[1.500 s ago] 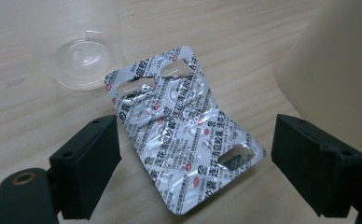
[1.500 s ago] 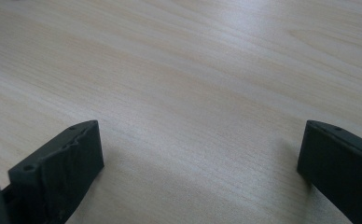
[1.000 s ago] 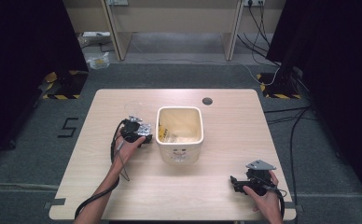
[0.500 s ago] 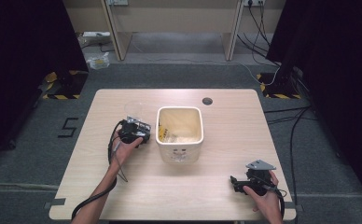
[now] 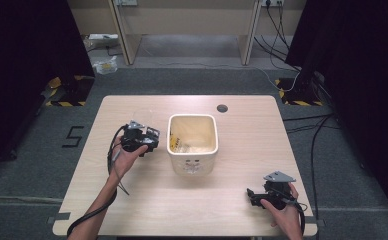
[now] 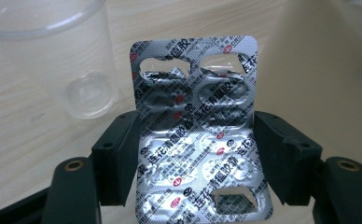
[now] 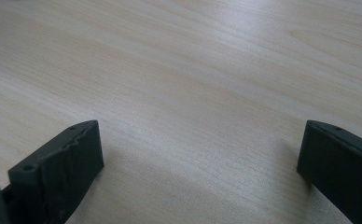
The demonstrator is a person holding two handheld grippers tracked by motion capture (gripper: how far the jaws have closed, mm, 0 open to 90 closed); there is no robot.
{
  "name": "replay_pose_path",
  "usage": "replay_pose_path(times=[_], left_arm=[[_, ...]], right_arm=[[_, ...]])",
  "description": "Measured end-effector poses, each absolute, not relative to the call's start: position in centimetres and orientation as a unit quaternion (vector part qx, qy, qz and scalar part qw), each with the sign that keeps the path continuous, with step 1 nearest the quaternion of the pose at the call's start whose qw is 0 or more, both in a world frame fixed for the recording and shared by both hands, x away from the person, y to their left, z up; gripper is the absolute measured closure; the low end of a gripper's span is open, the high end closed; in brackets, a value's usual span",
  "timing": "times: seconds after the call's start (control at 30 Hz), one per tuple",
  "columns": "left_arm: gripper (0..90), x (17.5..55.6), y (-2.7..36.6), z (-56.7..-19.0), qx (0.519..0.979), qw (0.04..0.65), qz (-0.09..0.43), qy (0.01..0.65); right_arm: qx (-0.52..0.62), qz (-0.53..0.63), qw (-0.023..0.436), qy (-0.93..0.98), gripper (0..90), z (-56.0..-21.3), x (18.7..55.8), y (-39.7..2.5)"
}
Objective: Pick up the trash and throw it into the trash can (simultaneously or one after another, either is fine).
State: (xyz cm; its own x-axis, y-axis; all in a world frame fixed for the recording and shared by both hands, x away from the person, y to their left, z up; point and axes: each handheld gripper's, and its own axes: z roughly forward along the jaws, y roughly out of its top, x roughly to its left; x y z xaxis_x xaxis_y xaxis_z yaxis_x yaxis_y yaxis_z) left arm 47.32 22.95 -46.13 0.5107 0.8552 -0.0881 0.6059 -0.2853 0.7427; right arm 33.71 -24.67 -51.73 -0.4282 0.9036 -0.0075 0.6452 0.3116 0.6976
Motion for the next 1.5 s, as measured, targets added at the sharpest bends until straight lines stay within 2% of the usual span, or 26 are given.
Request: replay_pose_path(times=[0.8, 1.13, 1.5], left_arm=[[34.1, 44.8, 23.8, -37.8, 0.788, 0.432, 0.156, 0.410], [34.1, 43.7, 21.6, -35.6, 0.803, 0.443, 0.146, 0.370], [34.1, 44.1, 17.9, -34.8, 0.821, 0.443, 0.127, 0.337]], right_arm=[[0.494, 0.316, 0.205, 0.784, 0.3, -51.7, 33.7, -24.7], [0.494, 0.316, 0.205, 0.784, 0.3, -51.7, 33.7, -24.7], [0.493, 0.317, 0.205, 0.784, 0.3, -51.7, 33.7, -24.7]])
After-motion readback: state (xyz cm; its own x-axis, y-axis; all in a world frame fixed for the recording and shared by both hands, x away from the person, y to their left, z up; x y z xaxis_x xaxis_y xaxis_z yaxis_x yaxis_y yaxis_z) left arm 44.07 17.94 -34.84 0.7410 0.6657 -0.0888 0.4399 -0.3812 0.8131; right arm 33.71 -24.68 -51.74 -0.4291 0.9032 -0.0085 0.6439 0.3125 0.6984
